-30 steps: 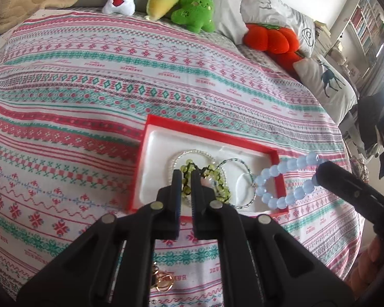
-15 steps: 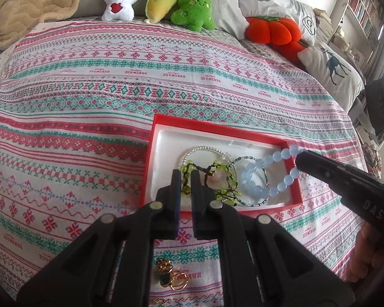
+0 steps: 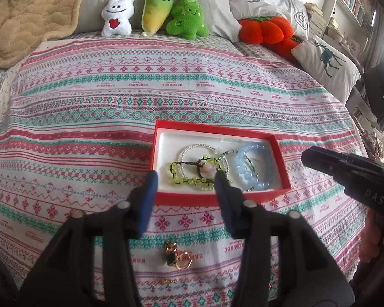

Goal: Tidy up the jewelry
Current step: 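Open the left tool then the right tool, releasing bracelets into the box, then move both open tools toward the gold ring and black charm, then close the left tool on the gold green-stone ring while the right tool closes on the black charm, then carry the held ring and charm up and over the red box, then open the left tool then the right tool, dropping ring and charm into the box, then move both open tools toward the gold stud and silver ring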

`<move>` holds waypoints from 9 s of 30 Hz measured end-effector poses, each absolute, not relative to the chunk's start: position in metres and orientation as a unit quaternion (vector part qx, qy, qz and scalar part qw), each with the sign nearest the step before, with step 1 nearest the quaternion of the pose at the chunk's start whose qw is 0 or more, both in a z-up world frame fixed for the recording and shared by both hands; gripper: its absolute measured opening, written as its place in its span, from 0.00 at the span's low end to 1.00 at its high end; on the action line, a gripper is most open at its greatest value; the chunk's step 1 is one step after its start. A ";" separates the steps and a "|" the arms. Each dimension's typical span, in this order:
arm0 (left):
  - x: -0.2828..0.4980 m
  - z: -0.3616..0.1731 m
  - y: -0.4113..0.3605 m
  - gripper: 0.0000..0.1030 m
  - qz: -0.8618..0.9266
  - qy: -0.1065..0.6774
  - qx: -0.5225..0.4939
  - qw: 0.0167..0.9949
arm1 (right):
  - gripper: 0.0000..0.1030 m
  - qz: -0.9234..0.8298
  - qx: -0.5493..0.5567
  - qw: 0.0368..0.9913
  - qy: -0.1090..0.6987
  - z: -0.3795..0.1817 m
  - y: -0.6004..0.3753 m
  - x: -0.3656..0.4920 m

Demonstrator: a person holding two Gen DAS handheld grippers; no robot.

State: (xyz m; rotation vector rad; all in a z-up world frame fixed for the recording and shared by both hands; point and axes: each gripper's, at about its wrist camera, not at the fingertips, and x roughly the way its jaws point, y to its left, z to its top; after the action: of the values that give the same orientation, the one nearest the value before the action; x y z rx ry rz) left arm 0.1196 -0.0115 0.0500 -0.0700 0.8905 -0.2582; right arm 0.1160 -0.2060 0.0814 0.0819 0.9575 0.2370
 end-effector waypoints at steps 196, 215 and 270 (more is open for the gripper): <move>0.170 0.016 -0.028 0.32 -0.118 0.435 -0.025 0.892 | 0.24 0.101 -0.023 0.879 0.465 0.047 -0.173 0.112; 0.137 0.039 -0.015 0.62 -0.109 0.412 0.026 0.904 | 0.25 0.103 -0.036 0.878 0.465 0.031 -0.170 0.132; 0.027 -0.019 0.034 1.00 -0.141 0.452 0.061 0.879 | 1.00 0.150 -0.105 0.827 0.531 -0.033 -0.176 0.006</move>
State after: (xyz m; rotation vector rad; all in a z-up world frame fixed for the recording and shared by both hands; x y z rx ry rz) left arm 0.0272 0.0341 -0.0187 0.1267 0.9428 -0.2950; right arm 0.0058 -0.1757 -0.0325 -0.2228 1.1274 0.3179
